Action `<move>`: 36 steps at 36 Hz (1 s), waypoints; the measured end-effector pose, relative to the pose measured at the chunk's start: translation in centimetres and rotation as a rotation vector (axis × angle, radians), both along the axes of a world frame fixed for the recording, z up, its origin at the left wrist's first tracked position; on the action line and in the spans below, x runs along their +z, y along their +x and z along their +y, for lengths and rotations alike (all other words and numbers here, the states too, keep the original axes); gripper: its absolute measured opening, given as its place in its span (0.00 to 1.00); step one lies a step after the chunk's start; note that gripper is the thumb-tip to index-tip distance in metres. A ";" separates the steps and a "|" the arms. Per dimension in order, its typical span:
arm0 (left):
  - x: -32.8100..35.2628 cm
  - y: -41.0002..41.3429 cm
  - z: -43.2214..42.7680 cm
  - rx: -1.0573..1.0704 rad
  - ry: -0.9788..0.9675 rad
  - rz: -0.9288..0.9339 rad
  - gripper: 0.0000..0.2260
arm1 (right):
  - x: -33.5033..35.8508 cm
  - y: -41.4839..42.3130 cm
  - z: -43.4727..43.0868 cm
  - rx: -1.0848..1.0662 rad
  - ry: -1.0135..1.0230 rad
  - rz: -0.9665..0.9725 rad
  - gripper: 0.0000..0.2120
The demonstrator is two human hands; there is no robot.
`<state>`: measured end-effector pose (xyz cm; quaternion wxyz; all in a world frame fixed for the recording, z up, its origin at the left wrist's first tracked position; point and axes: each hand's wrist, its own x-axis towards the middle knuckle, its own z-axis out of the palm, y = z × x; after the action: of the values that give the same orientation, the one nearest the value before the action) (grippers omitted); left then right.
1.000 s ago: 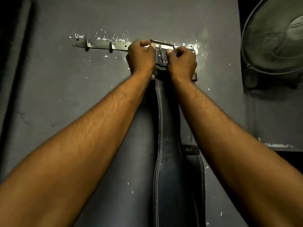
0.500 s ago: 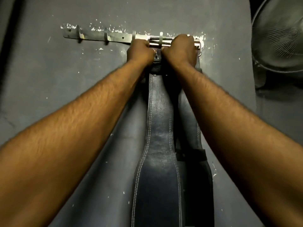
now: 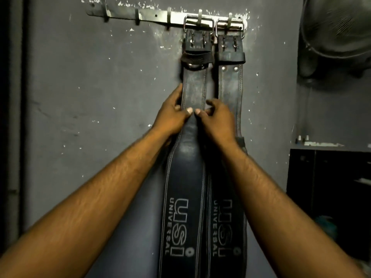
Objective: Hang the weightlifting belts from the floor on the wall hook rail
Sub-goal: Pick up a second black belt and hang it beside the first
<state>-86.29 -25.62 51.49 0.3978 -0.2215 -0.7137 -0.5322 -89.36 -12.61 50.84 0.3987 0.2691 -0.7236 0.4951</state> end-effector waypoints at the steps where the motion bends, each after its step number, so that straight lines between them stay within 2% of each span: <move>1: -1.7 0.4 -0.2 -0.012 0.013 -0.049 0.32 | -1.4 0.6 0.2 -0.018 0.048 -0.019 0.19; 5: -7.4 0.6 -0.4 -0.012 0.029 -0.173 0.25 | -3.0 1.6 0.6 -0.145 0.219 -0.025 0.19; 8: -9.8 0.6 -0.7 -0.006 0.050 -0.220 0.25 | -3.5 2.6 0.3 -0.241 0.389 -0.026 0.23; 10: -10.6 0.8 -0.5 0.017 0.092 -0.226 0.25 | -4.7 3.0 -0.2 -0.235 0.419 -0.057 0.27; 12: -10.9 1.0 -0.2 0.036 0.146 -0.223 0.24 | -6.2 3.1 -0.3 -0.181 0.371 -0.127 0.27; 17: -11.2 0.4 0.4 0.070 0.155 -0.225 0.26 | -8.8 3.5 0.6 -0.075 0.067 -0.211 0.23; 24: -11.6 1.3 2.1 0.094 0.138 -0.256 0.24 | -10.4 5.8 1.6 -0.084 0.005 -0.243 0.20; 30: -18.2 3.6 2.4 0.095 0.033 -0.463 0.32 | -15.9 7.1 2.9 -0.033 -0.035 -0.366 0.28; 36: -28.0 3.8 2.6 0.029 0.075 -0.715 0.32 | -23.9 9.1 4.6 -0.078 -0.063 -0.576 0.23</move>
<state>-82.45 -22.98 23.48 0.1383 0.0039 -0.7909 -0.5960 -80.28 -7.99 26.98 0.2039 0.0771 -0.8011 0.5574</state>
